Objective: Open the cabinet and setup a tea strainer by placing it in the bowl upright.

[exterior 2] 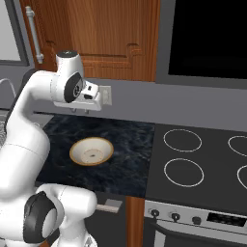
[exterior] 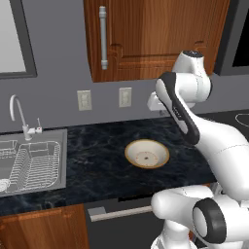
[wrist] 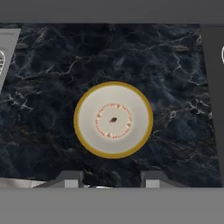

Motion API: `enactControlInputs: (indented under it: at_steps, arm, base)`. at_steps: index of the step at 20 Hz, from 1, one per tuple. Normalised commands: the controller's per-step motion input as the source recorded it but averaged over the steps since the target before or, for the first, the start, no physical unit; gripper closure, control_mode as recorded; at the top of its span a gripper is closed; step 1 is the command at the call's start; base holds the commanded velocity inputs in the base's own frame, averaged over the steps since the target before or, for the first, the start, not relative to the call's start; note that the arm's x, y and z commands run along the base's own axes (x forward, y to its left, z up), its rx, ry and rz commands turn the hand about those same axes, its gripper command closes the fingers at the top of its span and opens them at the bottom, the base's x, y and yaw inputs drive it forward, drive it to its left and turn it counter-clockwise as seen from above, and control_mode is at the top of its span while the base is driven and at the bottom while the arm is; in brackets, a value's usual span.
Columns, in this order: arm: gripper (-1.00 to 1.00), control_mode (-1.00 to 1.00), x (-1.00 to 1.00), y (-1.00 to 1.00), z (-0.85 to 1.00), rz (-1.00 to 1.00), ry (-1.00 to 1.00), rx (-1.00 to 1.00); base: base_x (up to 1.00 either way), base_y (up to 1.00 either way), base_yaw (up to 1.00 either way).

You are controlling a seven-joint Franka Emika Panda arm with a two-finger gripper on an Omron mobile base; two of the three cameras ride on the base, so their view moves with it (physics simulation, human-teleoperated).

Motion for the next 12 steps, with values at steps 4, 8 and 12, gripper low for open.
enactControlInputs:
  at_steps: [4, 8, 12]
  arm:
    - [-1.0, -1.0, -0.03, 0.09, 0.0, -0.01, -0.03, 0.0]
    - [-1.0, -1.0, -0.21, 0.38, 0.05, -0.08, -0.05, -0.06]
    - [-1.0, -1.0, -0.08, 0.64, 0.42, -0.06, -0.21, -0.12]
  base:
    - [0.0, 0.0, 0.0]
    - [0.0, 0.0, 0.0]
    - [0.0, 0.0, 0.0]
